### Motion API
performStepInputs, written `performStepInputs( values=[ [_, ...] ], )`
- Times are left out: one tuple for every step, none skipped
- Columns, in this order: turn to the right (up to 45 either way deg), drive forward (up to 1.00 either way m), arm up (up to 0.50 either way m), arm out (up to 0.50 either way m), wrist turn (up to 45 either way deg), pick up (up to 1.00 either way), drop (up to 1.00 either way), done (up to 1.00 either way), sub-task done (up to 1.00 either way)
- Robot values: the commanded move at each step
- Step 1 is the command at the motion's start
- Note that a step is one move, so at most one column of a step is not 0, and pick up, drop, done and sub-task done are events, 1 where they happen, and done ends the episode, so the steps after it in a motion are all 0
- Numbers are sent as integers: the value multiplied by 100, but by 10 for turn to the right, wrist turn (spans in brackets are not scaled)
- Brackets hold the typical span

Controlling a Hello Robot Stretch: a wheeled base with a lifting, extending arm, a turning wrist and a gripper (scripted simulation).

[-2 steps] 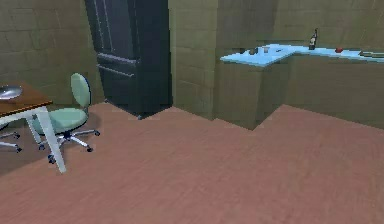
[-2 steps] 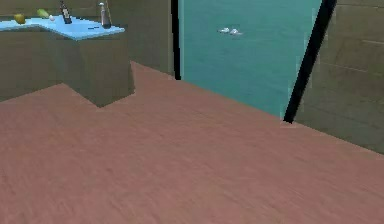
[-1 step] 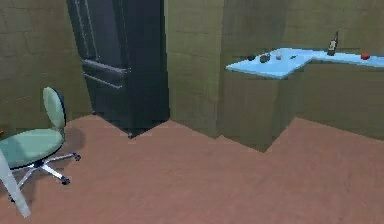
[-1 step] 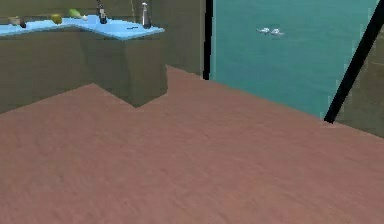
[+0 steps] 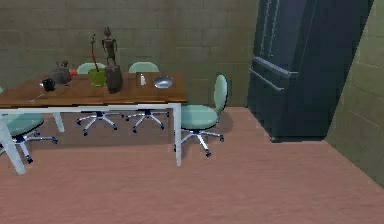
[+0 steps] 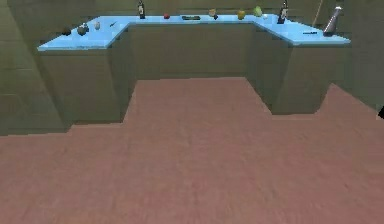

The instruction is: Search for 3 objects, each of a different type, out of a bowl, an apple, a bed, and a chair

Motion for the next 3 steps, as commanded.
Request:
performStepInputs(
  values=[
    [-30, 0, 0, 0, 0, 0, 0, 0, 0],
    [0, 100, 0, 0, 0, 0, 0, 0, 0],
    [0, 0, 0, 0, 0, 0, 0, 0, 100]
  ],
)
